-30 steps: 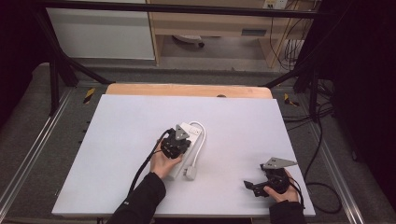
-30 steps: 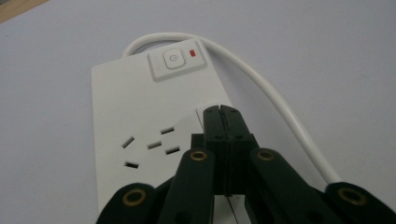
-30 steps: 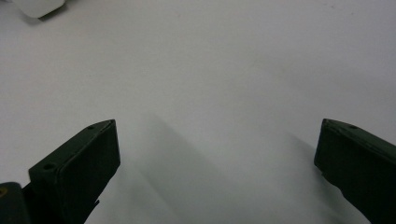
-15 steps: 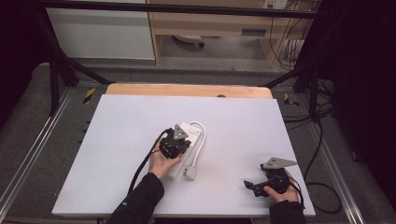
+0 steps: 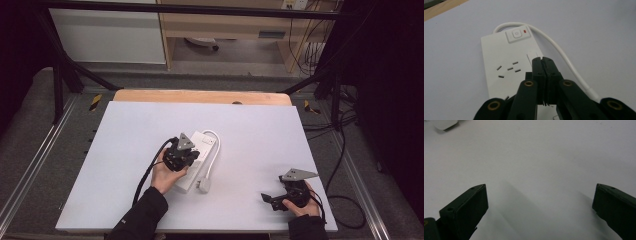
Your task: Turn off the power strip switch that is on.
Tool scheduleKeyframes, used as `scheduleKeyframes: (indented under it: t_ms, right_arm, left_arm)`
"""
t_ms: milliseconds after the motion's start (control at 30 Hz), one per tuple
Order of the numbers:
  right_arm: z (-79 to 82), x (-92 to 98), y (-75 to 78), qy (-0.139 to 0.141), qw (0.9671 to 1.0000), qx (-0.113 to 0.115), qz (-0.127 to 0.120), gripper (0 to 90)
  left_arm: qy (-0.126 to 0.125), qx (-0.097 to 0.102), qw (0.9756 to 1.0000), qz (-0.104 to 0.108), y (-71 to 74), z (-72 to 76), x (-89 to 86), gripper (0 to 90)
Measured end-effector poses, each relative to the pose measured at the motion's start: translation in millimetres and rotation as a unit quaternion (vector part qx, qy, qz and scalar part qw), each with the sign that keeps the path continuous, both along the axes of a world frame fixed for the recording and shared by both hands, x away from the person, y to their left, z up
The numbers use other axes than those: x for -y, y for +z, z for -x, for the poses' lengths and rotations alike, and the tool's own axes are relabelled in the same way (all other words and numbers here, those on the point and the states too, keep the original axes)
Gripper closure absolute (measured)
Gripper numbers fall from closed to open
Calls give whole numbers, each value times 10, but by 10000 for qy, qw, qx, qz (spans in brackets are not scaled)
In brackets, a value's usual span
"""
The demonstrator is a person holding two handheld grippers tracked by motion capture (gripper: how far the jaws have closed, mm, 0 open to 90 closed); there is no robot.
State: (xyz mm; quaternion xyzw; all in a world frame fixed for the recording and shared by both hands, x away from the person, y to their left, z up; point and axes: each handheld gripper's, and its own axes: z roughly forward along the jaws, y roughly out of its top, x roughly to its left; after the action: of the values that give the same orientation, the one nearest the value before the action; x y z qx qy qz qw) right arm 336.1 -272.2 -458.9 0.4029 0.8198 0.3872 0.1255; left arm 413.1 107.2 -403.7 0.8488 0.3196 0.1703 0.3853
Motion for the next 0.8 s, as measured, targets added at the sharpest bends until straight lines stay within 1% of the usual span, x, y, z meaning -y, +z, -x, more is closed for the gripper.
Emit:
scheduleKeyframes:
  t_ms: [200,300,400,500,567,633,800]
  right_arm:
    - [2,0,2,0,10000,6,-3,8]
    - [2,0,2,0,10000,4,-3,8]
    - [2,0,1,1,10000,3,4,8]
    - [3,0,3,-8,10000,8,0,8]
    - [1,-1,0,-4,10000,-1,-1,8]
    - [1,-1,0,-4,10000,-3,3,8]
    - [4,-1,2,-9,10000,4,-3,7]
  left_arm:
    - [-25,-41,10000,-3,37,38,-118,764]
    - [7,-19,10000,-8,60,62,-186,683]
    - [68,-9,10000,10,82,96,-255,565]
    - [97,-15,9999,29,105,131,-332,494]
    - [126,-1,9999,-21,116,157,-372,431]
    - [149,-7,9999,-44,122,177,-410,389]
    - [217,-31,9998,-41,131,237,-514,272]
